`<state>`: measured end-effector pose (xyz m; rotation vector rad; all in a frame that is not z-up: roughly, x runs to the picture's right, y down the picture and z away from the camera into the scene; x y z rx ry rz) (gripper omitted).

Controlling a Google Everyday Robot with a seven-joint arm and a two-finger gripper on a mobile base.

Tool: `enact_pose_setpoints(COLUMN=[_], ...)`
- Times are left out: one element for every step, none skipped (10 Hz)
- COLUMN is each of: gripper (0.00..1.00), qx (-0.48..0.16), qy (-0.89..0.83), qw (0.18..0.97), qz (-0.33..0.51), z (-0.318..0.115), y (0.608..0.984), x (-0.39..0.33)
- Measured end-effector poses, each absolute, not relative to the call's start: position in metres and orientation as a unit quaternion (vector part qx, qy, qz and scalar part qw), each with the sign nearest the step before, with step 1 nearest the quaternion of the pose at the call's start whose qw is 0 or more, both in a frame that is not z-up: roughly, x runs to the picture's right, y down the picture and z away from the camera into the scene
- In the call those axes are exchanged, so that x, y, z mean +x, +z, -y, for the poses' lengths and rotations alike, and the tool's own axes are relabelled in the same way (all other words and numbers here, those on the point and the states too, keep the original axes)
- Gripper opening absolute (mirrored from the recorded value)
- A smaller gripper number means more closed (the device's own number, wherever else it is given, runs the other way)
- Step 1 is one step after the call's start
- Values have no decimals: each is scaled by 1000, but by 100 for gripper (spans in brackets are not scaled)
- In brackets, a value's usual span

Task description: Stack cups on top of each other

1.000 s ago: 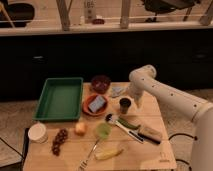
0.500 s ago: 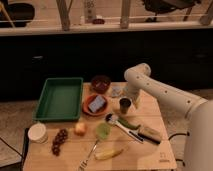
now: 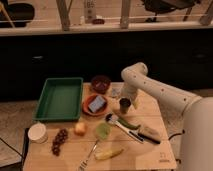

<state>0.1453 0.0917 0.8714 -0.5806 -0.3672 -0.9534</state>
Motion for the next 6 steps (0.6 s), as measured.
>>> enact_pose_setpoints(gripper=[49, 40, 29, 17, 8, 2], qx=[-275, -275, -276, -277, -277, -278], qy=[-449, -448, -446, -444, -444, -443], qw=[832, 833, 833, 834, 833, 833], qz=[174, 174, 175, 176, 177, 177], z=[-92, -93, -94, -95, -95, -96], y=[871, 871, 870, 870, 869, 869], x=[145, 144, 146, 147, 146, 147])
